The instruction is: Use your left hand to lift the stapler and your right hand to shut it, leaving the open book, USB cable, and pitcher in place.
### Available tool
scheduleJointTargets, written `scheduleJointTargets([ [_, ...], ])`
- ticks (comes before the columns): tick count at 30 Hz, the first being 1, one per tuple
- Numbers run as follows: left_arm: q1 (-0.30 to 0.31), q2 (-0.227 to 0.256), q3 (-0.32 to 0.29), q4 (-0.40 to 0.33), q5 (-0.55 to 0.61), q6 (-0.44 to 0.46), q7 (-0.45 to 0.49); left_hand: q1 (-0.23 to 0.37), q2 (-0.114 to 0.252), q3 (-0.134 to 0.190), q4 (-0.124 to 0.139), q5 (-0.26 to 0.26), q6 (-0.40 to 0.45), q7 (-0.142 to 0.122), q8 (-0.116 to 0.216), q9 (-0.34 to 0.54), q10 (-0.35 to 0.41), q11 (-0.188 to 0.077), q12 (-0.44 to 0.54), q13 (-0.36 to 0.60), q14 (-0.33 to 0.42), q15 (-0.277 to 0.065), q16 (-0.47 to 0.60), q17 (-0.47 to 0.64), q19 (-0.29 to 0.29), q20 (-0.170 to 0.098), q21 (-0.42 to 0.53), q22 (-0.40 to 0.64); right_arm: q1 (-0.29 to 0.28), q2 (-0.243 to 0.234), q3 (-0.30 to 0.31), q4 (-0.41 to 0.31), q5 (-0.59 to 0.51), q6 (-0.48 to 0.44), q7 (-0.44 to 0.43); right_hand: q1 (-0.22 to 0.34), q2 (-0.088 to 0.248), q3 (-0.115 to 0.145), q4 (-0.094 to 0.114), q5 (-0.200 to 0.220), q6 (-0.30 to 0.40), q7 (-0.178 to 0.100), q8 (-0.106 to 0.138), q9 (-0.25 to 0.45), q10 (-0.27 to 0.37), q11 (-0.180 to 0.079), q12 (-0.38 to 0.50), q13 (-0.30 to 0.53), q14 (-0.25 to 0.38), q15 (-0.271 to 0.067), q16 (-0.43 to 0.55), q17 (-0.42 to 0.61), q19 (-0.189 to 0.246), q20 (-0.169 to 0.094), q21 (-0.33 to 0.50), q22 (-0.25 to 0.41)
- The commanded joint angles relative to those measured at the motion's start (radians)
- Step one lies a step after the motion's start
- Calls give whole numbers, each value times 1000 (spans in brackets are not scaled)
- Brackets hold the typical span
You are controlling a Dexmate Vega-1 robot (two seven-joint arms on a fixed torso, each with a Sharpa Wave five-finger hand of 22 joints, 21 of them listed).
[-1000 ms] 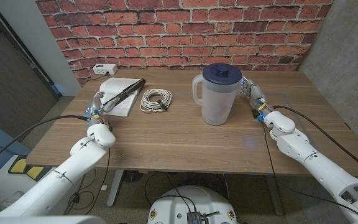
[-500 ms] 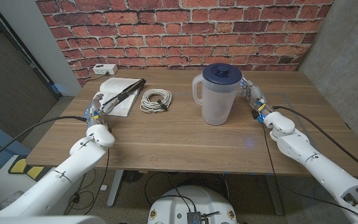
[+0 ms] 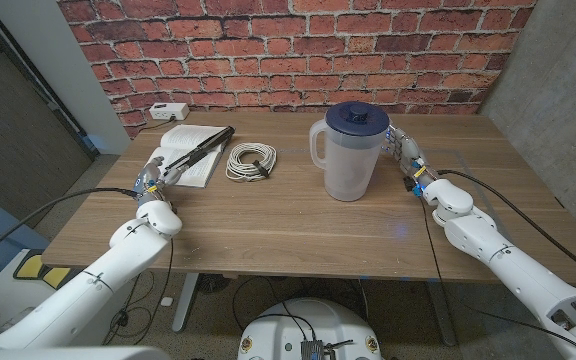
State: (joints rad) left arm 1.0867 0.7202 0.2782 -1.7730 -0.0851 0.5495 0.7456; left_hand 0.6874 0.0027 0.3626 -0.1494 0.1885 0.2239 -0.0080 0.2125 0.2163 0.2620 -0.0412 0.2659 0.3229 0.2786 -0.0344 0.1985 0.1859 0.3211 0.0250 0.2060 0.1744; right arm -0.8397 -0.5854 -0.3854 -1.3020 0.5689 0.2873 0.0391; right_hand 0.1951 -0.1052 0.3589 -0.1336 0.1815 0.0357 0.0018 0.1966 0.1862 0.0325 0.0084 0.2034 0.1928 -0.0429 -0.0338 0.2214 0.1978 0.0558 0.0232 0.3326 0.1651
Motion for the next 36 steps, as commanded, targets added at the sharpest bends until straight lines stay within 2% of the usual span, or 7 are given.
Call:
scheduleJointTargets([
  [1,-19,9,15,14,-33,35,-31,0,-3,-8,1,-3,-15,5,-7,4,-9,1,-2,5,-9,6,-2,3,-2,0,-1,4,9,9,-6,2,-1,-2,-1,-1,5,-3,-1,4,9,-3,1,3,5,-4,0,5,9,-10,-6,1,6,-1,-3,2],
  [6,-25,10,18,19,-39,37,-30,3,-3,-10,1,-2,-23,6,-10,3,-10,6,-3,6,-11,12,-3,3,-5,4,-3,4,9,11,-10,5,-3,-3,-1,0,5,-3,-1,4,10,-5,2,3,8,-4,0,5,8,-10,-7,1,7,-1,-6,2],
  [10,-32,14,24,20,-38,46,-30,24,14,-4,-3,0,-9,49,-4,-1,9,29,0,3,-5,32,1,2,-5,15,-3,4,8,12,-9,5,-3,-3,-4,1,6,-4,-1,4,11,-6,2,2,7,-4,0,5,9,-10,-7,1,8,-1,-8,3],
  [13,-37,16,26,22,-40,52,-31,29,18,-3,-3,0,-13,43,-6,-2,7,28,-1,2,-6,33,1,2,-5,15,-4,4,8,12,-9,5,-4,-2,-4,2,6,-4,-1,5,10,-5,1,2,7,-5,0,5,9,-11,-7,1,8,-1,-10,3],
  [16,-42,18,30,25,-41,55,-32,30,18,-7,-2,-2,-18,20,-7,-3,2,14,-4,2,-8,24,1,3,-6,13,-4,4,8,11,-9,3,-3,-6,-5,2,7,-5,-2,5,10,-5,1,2,7,-5,-1,5,10,-10,-7,0,9,0,-12,3],
  [23,-56,20,40,30,-40,69,-33,26,19,-13,2,-4,-15,8,-4,-1,4,3,-4,4,0,14,6,6,-4,16,-3,5,8,10,-11,4,-5,-6,-4,4,8,-5,-2,5,10,-6,1,2,7,-5,-1,5,10,-11,-7,0,11,0,-16,3],
  [36,-74,11,50,38,-42,97,-21,28,28,-19,5,-6,9,28,8,1,34,11,9,8,22,25,17,11,8,34,2,7,6,9,-11,3,-5,-9,-5,6,10,-7,-2,5,10,-5,0,2,7,-5,-1,5,10,-11,-8,0,13,1,-23,3],
])
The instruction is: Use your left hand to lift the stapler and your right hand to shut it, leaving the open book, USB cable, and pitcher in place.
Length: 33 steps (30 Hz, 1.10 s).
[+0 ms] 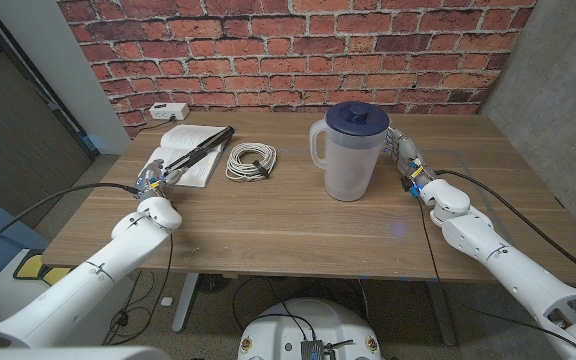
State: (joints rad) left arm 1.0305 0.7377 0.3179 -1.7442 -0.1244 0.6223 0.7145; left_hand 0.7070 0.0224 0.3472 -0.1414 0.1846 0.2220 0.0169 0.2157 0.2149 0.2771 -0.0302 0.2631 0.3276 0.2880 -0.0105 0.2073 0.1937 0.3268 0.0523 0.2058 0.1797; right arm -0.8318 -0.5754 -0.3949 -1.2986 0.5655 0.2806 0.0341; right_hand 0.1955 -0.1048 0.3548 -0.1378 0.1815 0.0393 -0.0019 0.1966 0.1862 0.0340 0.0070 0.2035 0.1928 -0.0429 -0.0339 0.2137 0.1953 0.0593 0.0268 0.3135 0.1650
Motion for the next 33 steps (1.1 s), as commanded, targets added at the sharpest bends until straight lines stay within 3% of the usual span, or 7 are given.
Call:
scheduleJointTargets([
  [1,-20,-6,11,10,-2,24,10,9,9,-4,-2,-2,13,5,6,3,20,1,12,4,15,1,10,4,3,7,2,2,-2,-1,-2,0,-1,-4,0,6,10,-3,2,5,6,-3,0,2,5,-4,-1,5,11,-11,-1,2,10,-3,-4,3],
  [18,-17,9,2,27,-17,-9,-4,10,5,-14,-3,-2,16,3,8,6,20,6,12,8,15,4,8,3,23,-15,6,0,-5,0,-3,-6,2,-11,-4,13,17,-2,1,5,7,-3,0,2,6,-3,-2,5,12,-12,-1,2,15,-3,-13,3],
  [33,-50,7,17,41,-18,25,-7,6,10,-22,2,0,18,11,10,8,22,17,12,11,12,19,5,2,6,3,-3,-1,-5,-1,-5,-4,1,-13,-2,19,21,-1,0,5,7,-3,0,2,6,-4,-2,5,12,-12,-2,2,18,-3,-20,3],
])
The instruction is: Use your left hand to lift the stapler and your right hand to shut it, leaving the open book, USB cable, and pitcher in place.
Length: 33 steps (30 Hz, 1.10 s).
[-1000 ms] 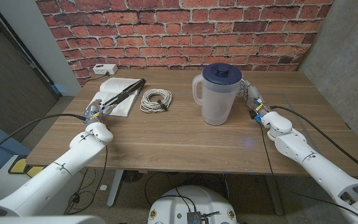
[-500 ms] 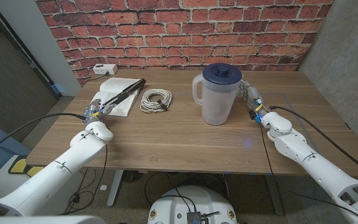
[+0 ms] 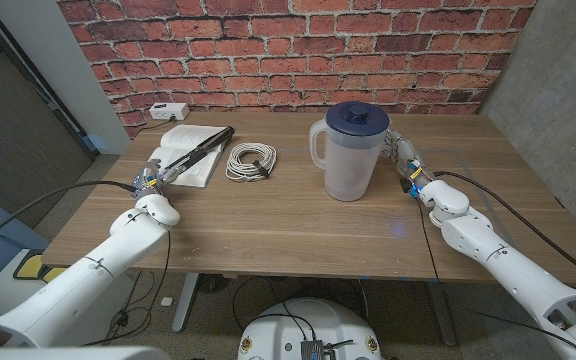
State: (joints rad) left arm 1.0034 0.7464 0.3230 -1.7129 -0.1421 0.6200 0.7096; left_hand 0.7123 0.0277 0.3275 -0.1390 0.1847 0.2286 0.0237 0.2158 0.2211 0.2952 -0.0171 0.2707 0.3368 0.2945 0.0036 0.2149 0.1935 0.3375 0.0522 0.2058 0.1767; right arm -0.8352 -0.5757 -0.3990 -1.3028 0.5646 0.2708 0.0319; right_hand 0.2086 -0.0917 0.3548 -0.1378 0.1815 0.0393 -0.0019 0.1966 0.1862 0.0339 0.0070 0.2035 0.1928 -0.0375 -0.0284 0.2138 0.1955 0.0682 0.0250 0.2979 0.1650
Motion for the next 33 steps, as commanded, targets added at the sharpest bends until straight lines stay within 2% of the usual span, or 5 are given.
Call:
scheduleJointTargets([
  [1,-26,-1,15,9,2,31,-3,1,6,-2,-1,0,12,4,10,2,7,3,6,2,5,4,-2,3,-8,8,-4,2,-2,0,0,0,2,-4,-1,6,8,-1,0,5,7,-2,0,2,7,-5,-1,5,6,-18,-2,1,9,-1,-5,3],
  [5,-42,3,30,10,14,51,-4,5,12,-2,-1,0,18,4,13,3,15,-1,9,4,16,2,2,3,-9,15,-5,2,1,2,-1,7,2,-1,3,8,9,-1,-1,4,7,-3,0,2,7,-3,-2,5,7,-17,-2,1,10,-1,-7,3],
  [8,-54,4,47,11,28,71,-1,21,21,0,-7,1,48,3,23,4,45,-2,20,8,56,-13,15,3,35,1,11,3,2,3,-3,10,2,-2,4,9,9,-2,-1,4,7,-3,0,2,7,-4,-2,5,6,-17,-3,1,11,-1,-10,3],
  [13,-62,0,54,14,33,74,-4,34,27,1,-11,0,60,2,27,5,56,-9,23,10,68,-20,17,2,62,7,20,5,5,4,-2,15,3,-2,4,10,10,-2,-1,4,7,-3,0,2,7,-4,-2,5,6,-18,-3,1,12,-1,-12,3],
  [33,-102,-16,80,38,56,101,-5,78,79,22,-19,1,71,-6,33,12,55,-7,22,16,57,-17,18,14,48,32,17,14,27,13,-5,43,6,-3,17,14,13,-3,-2,3,7,-4,0,2,6,-4,-3,5,7,-17,-4,1,16,-1,-21,4],
])
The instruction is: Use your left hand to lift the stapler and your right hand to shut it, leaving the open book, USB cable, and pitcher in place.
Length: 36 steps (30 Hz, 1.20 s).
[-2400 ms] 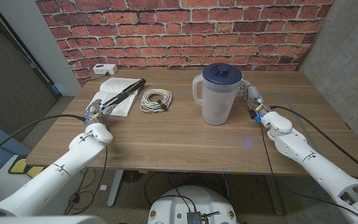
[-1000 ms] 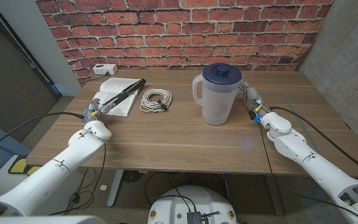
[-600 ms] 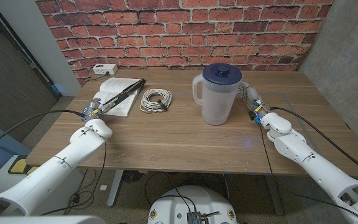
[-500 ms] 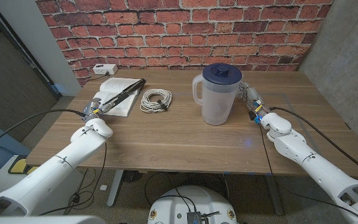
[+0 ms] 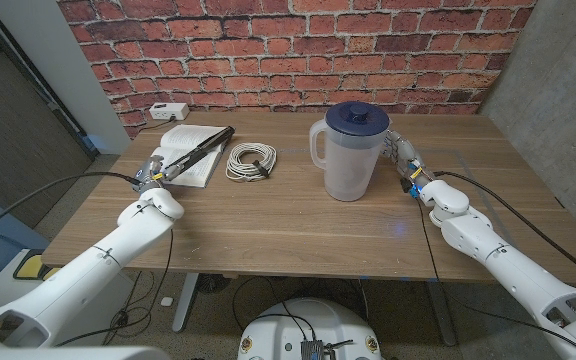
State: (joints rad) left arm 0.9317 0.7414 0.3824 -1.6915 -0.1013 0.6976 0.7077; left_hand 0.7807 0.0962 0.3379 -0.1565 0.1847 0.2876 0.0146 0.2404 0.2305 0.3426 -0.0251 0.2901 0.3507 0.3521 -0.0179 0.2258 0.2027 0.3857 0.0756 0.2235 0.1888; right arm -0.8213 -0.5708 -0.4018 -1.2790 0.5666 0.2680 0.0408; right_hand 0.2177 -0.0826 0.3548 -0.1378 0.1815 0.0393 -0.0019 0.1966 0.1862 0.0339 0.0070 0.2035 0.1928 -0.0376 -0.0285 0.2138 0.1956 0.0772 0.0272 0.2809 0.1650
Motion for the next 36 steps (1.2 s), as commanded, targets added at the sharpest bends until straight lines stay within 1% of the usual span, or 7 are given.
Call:
scheduleJointTargets([
  [1,-36,-12,25,19,17,28,-5,10,12,12,-1,1,13,3,9,3,8,-1,2,3,1,2,9,6,0,9,-1,2,14,8,-3,22,4,2,10,5,4,-4,-2,3,8,-3,0,2,6,-4,-3,5,7,-17,-4,1,7,-3,-5,4],
  [6,-63,-19,45,38,28,36,-13,13,17,11,1,1,17,4,11,5,13,-8,4,4,7,-7,13,9,2,11,1,3,18,8,-4,29,2,4,13,6,4,-4,-2,3,7,-3,0,2,6,-4,-3,5,7,-19,-4,1,8,-3,-8,4],
  [11,-82,-30,61,58,35,39,-19,19,20,11,-1,0,22,2,14,7,18,-12,6,6,13,-11,17,12,9,6,4,4,19,8,-1,32,6,2,12,7,5,-5,-2,3,8,-3,0,2,6,-4,-3,5,7,-18,-4,1,9,-3,-11,4],
  [20,-93,-38,71,71,38,42,-25,28,18,11,-5,0,23,0,15,9,20,-13,7,8,16,-17,20,13,10,2,6,5,23,7,-1,39,6,3,16,8,6,-6,-2,2,8,-4,0,2,7,-4,-2,5,7,-17,-4,1,10,-3,-15,4],
  [25,-97,-42,76,78,41,44,-23,38,25,15,-8,0,22,1,15,10,20,-14,6,9,17,-17,21,15,12,0,7,6,25,8,-1,43,7,2,17,9,6,-7,-1,2,8,-4,0,2,8,-3,-2,5,7,-17,-4,1,12,-3,-17,4],
  [28,-99,-45,78,83,41,44,-23,39,19,12,-9,-1,22,0,15,11,21,-17,7,10,18,-21,21,15,13,-2,7,6,26,8,0,46,7,4,18,9,6,-7,-1,2,8,-3,-1,2,7,-3,-3,5,7,-17,-5,1,12,-2,-19,4],
  [36,-105,-45,79,93,34,37,-36,31,17,4,-1,-6,24,0,16,13,22,-9,7,12,24,-22,27,19,13,-2,8,7,26,10,0,49,10,0,18,10,7,-9,-1,2,8,-3,-1,2,7,-3,-3,5,7,-18,-5,1,13,-2,-22,4],
])
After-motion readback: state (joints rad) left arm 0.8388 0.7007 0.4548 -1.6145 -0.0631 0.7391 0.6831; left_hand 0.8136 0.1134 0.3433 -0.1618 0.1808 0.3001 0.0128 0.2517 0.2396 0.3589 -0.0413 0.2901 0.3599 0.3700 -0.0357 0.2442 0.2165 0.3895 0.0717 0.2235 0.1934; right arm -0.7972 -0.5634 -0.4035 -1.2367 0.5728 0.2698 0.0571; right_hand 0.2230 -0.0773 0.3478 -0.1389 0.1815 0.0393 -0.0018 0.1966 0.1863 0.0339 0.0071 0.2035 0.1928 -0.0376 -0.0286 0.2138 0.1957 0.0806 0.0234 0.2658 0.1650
